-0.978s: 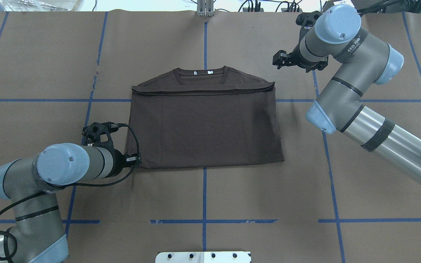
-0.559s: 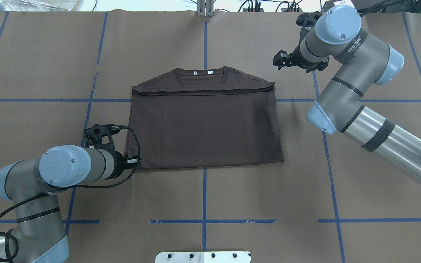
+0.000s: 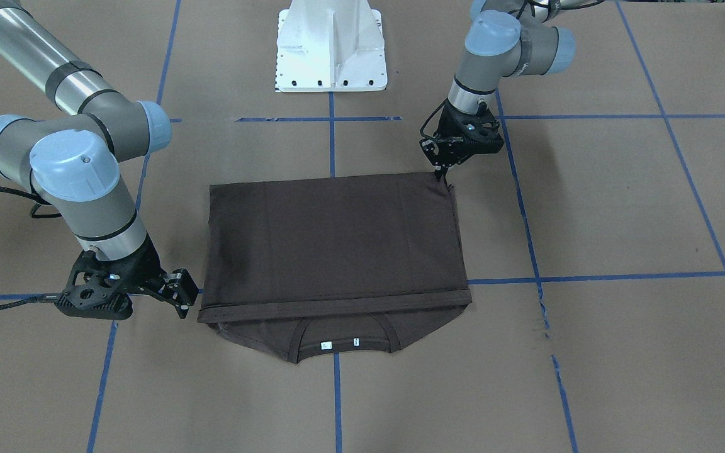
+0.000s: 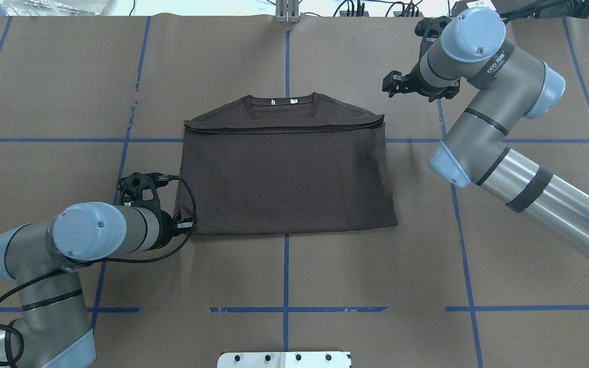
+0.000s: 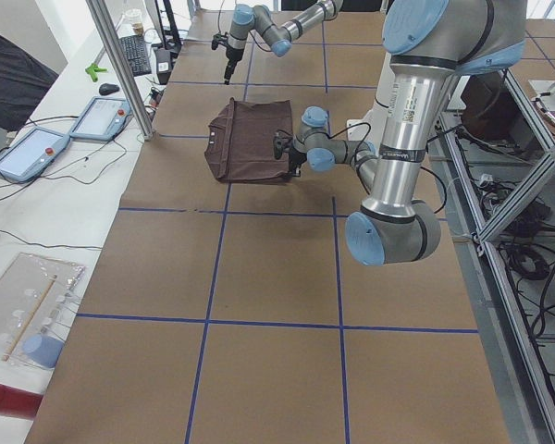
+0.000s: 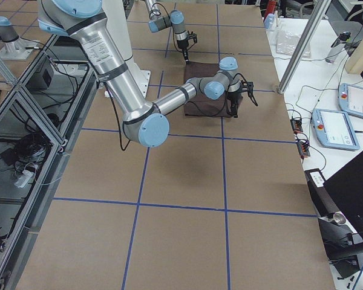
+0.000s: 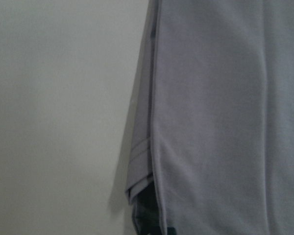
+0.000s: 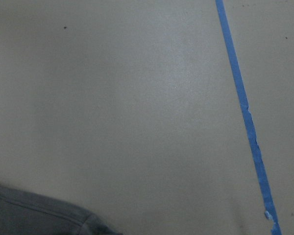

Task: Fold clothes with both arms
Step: 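Move the left gripper to the folded shirt's side edge while the right gripper withdraws, then grasp the shirt edge with the left gripper and drag it farther away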

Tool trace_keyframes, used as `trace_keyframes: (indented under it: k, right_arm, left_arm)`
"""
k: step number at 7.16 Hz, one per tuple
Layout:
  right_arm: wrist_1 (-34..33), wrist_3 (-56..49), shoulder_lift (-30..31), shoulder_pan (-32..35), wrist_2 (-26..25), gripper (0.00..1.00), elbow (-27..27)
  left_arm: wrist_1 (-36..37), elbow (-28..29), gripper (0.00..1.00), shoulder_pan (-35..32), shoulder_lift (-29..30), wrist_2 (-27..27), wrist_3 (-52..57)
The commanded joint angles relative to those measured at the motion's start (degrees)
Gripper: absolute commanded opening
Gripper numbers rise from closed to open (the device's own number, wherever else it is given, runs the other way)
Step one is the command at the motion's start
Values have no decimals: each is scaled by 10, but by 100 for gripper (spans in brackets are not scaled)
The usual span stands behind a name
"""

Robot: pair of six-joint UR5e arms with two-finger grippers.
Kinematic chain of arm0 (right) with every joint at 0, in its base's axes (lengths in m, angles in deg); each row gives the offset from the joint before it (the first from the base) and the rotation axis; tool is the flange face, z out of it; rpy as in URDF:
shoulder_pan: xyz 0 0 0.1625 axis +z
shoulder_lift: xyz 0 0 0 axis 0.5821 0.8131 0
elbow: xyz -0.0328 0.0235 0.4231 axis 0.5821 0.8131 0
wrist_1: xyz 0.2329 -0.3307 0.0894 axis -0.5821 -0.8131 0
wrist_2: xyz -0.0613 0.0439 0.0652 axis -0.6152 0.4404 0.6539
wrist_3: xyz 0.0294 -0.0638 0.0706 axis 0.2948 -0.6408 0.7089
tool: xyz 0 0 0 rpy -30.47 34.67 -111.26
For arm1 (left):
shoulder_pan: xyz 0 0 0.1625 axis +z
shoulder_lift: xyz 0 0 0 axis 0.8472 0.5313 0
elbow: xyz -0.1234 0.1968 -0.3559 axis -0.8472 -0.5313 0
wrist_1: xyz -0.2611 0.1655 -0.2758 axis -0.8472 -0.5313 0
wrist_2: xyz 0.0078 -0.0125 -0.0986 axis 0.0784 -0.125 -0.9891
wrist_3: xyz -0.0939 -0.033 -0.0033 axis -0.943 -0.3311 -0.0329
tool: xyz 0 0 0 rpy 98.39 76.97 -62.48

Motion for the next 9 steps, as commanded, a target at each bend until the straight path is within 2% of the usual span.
trace_keyframes:
  k: [1,2,3,4,6,7,8,9]
  right_arm:
    - [0,1,0,-1,-1,100,0]
    - [0,3,0,-1,-1,100,0]
    - [0,6,-1,-2,-1,100,0]
    - [0,7,-1,-2,-1,100,-1]
    - [0,7,-2,-3,0,100,-1]
    - [0,9,-7,-3,-1,100,-3]
    - [0,13,-10,-5,-1,100,-4]
    - [0,46,-14,-16,-1,100,-4]
  left_arm:
    - [0,34,0,-89,-3,0,129]
    - [-6,80,0,-146,1,0,189]
    - [-6,127,0,-203,35,-1,250]
    - [-19,229,0,-239,99,0,274]
    - [-142,483,0,-295,240,1,298]
    - [-161,546,0,-312,286,1,314]
    - [-163,554,0,-315,295,0,315]
    - [-171,550,71,-319,293,-6,323]
